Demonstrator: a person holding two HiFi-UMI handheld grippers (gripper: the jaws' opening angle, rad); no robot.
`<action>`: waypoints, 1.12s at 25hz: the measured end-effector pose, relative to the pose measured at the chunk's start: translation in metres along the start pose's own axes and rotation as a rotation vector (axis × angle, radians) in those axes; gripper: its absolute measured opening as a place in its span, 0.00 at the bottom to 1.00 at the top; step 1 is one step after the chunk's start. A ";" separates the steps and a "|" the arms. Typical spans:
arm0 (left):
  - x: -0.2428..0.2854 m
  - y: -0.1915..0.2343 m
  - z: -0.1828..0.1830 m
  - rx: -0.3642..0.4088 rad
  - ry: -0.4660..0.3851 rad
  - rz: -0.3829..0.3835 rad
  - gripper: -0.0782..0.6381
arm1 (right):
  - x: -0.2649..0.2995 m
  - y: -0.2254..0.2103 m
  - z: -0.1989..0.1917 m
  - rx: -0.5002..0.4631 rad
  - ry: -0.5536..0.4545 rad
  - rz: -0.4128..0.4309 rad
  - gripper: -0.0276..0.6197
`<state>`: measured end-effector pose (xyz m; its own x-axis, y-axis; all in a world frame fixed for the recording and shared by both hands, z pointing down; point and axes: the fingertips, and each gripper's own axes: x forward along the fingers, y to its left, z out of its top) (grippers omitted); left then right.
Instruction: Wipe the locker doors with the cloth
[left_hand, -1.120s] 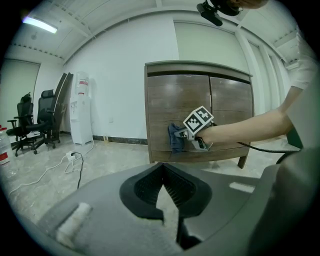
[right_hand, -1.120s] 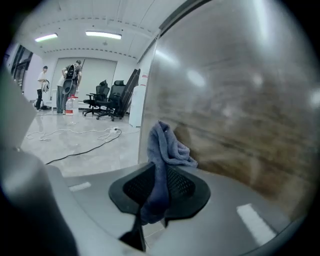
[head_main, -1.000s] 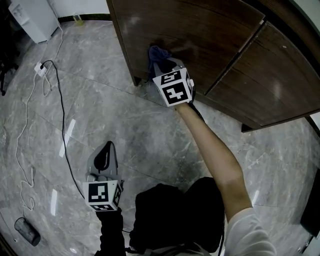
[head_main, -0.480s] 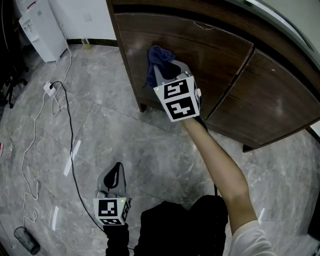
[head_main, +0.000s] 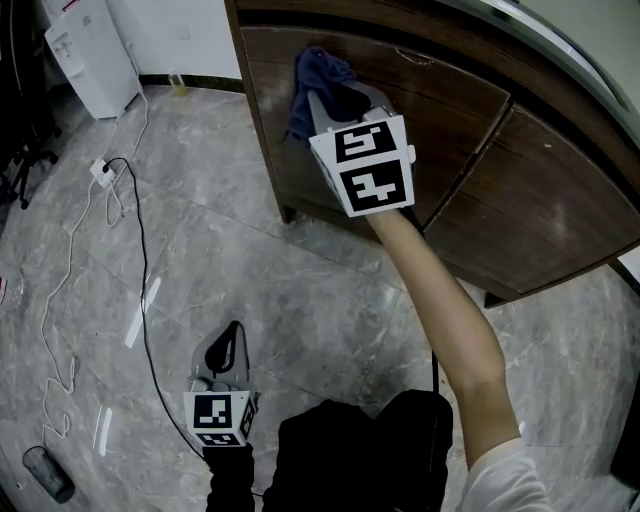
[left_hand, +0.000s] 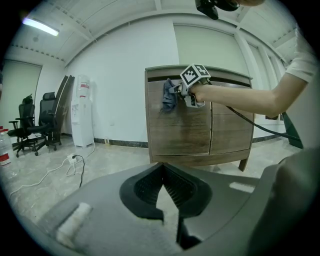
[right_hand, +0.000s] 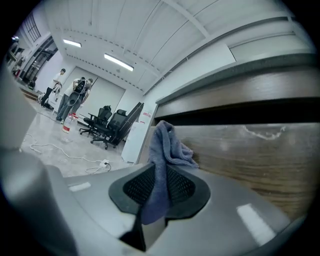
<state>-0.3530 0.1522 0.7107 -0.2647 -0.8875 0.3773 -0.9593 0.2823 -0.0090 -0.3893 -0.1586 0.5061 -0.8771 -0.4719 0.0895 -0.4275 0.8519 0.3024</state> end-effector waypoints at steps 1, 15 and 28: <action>0.000 0.001 0.000 0.000 0.000 0.003 0.11 | 0.000 -0.002 0.007 -0.001 -0.013 -0.006 0.15; -0.001 0.012 -0.008 -0.005 0.014 0.024 0.11 | 0.011 0.010 -0.003 0.005 -0.044 -0.014 0.15; 0.002 0.020 -0.022 -0.023 0.042 0.037 0.11 | 0.040 0.069 -0.127 0.023 0.152 0.073 0.15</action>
<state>-0.3705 0.1641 0.7313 -0.2947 -0.8603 0.4160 -0.9464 0.3229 -0.0028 -0.4262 -0.1474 0.6514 -0.8633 -0.4364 0.2534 -0.3706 0.8891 0.2685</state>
